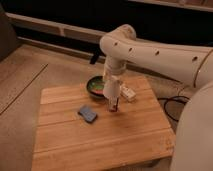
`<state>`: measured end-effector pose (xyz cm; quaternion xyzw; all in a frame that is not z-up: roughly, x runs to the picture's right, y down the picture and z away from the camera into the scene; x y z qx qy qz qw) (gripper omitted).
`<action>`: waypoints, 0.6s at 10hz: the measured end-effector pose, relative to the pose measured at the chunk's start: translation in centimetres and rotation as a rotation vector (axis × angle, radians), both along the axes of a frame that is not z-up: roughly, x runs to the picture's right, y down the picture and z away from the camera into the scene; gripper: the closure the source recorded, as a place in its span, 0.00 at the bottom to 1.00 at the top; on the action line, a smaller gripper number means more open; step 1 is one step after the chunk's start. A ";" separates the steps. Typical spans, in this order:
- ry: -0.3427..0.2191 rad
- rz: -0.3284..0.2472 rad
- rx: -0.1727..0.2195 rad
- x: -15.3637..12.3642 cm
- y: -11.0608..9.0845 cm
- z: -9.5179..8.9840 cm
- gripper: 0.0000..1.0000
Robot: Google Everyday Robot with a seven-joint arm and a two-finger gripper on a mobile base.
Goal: Place the ceramic cup over the eraser
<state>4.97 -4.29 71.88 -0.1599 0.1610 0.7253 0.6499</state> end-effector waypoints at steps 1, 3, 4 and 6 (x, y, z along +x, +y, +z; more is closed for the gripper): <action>0.007 0.010 -0.006 0.7 0.2 0.3 1.00; 0.011 0.008 -0.015 1.3 0.4 0.8 1.00; 0.010 0.005 -0.020 1.3 0.5 1.1 1.00; -0.009 -0.006 -0.032 0.6 0.9 2.5 1.00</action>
